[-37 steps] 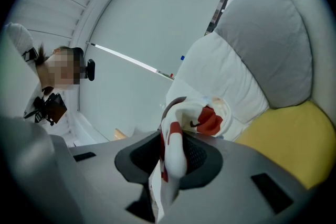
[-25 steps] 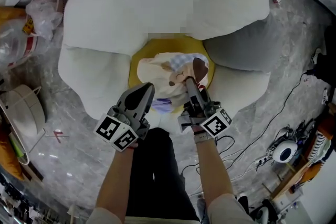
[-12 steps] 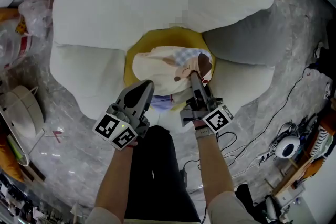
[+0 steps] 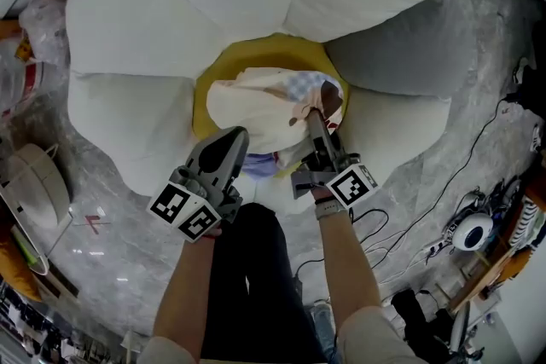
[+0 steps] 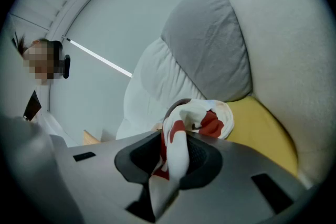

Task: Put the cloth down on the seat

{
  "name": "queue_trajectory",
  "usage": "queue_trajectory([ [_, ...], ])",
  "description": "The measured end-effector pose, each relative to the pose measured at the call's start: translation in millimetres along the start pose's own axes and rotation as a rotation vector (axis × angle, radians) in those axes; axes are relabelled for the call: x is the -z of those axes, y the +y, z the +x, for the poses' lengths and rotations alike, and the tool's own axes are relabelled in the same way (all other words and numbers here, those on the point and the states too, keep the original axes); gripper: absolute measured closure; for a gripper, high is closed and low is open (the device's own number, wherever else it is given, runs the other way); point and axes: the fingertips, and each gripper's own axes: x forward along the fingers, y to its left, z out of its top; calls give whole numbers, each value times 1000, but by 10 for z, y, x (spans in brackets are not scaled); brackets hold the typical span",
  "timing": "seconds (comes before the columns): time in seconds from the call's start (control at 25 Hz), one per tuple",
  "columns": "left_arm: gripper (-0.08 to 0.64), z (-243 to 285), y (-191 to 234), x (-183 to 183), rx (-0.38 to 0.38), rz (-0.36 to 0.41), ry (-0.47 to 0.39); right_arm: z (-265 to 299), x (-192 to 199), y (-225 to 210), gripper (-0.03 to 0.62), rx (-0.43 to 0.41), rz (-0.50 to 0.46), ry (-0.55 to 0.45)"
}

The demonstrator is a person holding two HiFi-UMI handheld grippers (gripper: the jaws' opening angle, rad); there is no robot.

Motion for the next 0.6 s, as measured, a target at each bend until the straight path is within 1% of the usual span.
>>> queue_trajectory([
  [0.24,546,37,76,117,7,18,19,-2,71,-161,505,4,2,0],
  [0.4,546,51,132,167,0,20,21,23,84,-178,505,-7,1,-4],
  [0.6,546,74,169,233,-2,21,24,38,138,-265,505,21,-31,20],
])
